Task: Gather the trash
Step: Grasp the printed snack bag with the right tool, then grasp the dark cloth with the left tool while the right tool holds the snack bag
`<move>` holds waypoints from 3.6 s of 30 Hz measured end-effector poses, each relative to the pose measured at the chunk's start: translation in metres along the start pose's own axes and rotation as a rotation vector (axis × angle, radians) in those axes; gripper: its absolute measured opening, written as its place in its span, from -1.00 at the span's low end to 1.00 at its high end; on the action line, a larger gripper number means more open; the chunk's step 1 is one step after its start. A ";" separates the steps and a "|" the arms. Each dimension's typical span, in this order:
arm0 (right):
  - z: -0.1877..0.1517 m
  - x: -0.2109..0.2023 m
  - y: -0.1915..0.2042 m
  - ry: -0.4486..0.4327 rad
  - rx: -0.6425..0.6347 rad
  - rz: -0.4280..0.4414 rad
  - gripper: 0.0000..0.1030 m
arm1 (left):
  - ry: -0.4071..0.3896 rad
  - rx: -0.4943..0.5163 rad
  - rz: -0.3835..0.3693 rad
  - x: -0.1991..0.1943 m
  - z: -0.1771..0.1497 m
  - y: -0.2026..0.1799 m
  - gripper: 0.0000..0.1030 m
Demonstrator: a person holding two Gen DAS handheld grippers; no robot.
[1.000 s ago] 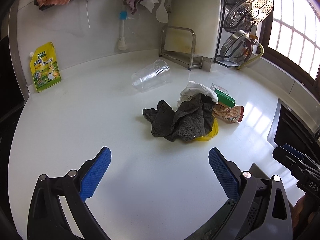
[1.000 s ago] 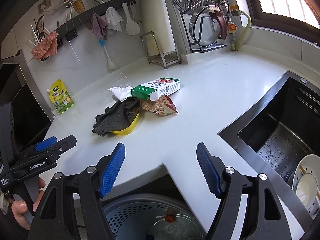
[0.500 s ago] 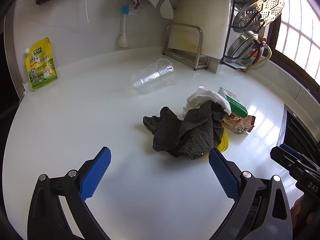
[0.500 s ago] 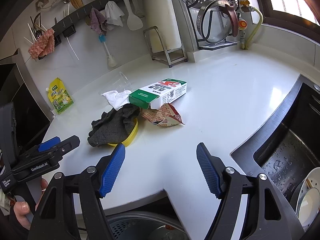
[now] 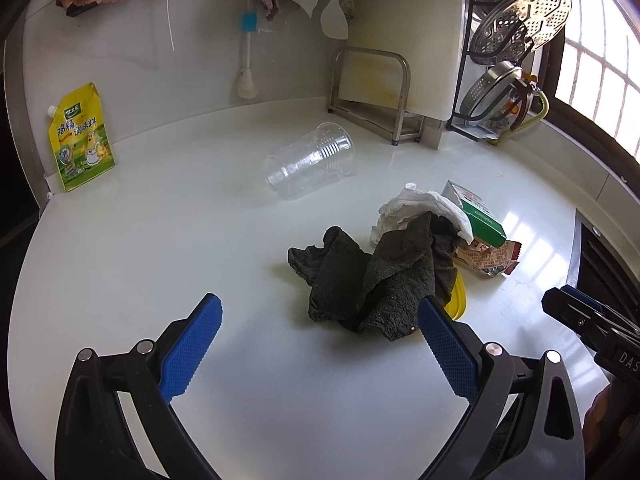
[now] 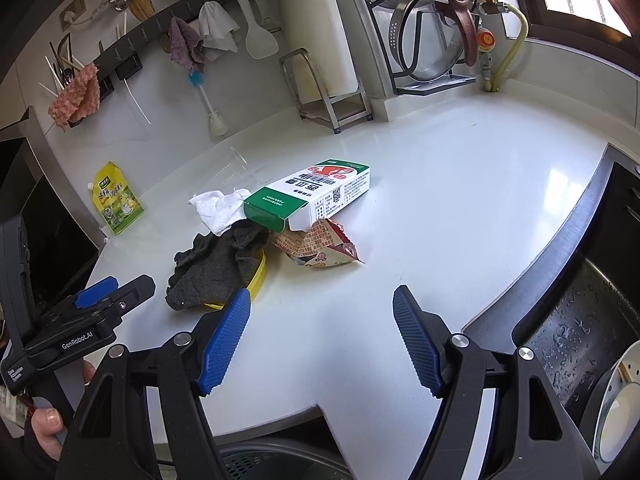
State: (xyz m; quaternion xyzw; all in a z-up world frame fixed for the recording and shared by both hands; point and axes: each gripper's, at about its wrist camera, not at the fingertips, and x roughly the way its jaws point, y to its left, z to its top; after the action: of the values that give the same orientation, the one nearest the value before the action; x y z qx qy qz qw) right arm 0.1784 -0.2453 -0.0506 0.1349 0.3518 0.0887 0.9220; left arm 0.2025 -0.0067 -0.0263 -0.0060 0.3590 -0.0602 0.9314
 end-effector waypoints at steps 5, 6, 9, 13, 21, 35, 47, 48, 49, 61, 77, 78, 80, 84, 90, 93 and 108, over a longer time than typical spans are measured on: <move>0.008 0.005 0.001 -0.004 -0.001 0.005 0.37 | 0.010 0.006 0.008 0.003 0.003 0.000 0.87; 0.010 0.007 0.001 -0.003 -0.001 0.006 0.37 | 0.010 0.007 0.010 0.004 0.003 0.000 0.87; 0.015 0.010 0.005 -0.007 -0.009 0.006 0.37 | 0.008 0.007 0.015 0.006 0.006 0.000 0.87; 0.019 0.016 0.010 -0.002 -0.034 -0.005 0.37 | 0.019 0.000 0.014 0.010 0.006 0.002 0.87; 0.027 0.041 0.012 0.055 -0.068 -0.051 0.37 | 0.030 0.000 0.014 0.014 0.005 0.004 0.87; 0.039 0.077 0.012 0.126 -0.120 -0.070 0.37 | 0.061 -0.014 0.006 0.024 0.005 0.007 0.87; 0.040 0.089 0.019 0.161 -0.165 -0.064 -0.23 | 0.065 -0.010 0.006 0.027 0.006 0.004 0.87; 0.040 0.089 0.019 0.158 -0.167 -0.066 -0.32 | 0.064 -0.010 0.005 0.027 0.006 0.003 0.87; 0.040 0.088 0.019 0.151 -0.167 -0.066 -0.33 | 0.064 -0.008 0.004 0.027 0.006 0.003 0.87; 0.033 0.052 0.001 0.082 -0.094 -0.083 -0.37 | 0.094 0.007 -0.032 0.039 0.008 -0.016 0.87; 0.021 0.022 -0.024 0.062 -0.005 -0.054 -0.37 | 0.136 0.057 -0.035 0.058 0.011 -0.049 0.06; 0.021 0.022 -0.023 0.063 -0.007 -0.053 -0.37 | 0.139 0.057 -0.038 0.058 0.011 -0.050 -0.03; 0.020 0.022 -0.023 0.067 -0.007 -0.048 -0.37 | 0.147 0.041 -0.059 0.058 0.011 -0.048 -0.31; 0.020 0.022 -0.025 0.071 0.000 -0.042 -0.37 | 0.139 0.021 -0.066 0.054 0.013 -0.042 -0.48; 0.020 0.022 -0.025 0.067 -0.002 -0.031 -0.37 | 0.098 0.001 -0.070 0.041 0.021 -0.034 -0.64; 0.019 0.020 -0.026 0.062 0.000 -0.026 -0.37 | 0.079 -0.010 -0.067 0.033 0.025 -0.028 -0.67; 0.011 0.006 -0.035 0.047 0.030 -0.013 -0.37 | 0.067 -0.021 -0.081 0.008 0.029 -0.017 -0.69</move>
State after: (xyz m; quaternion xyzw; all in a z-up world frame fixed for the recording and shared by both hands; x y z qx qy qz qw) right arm 0.1925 -0.2791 -0.0573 0.1442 0.3753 0.0807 0.9121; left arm 0.2260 -0.0256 -0.0095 -0.0284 0.3901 -0.0941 0.9155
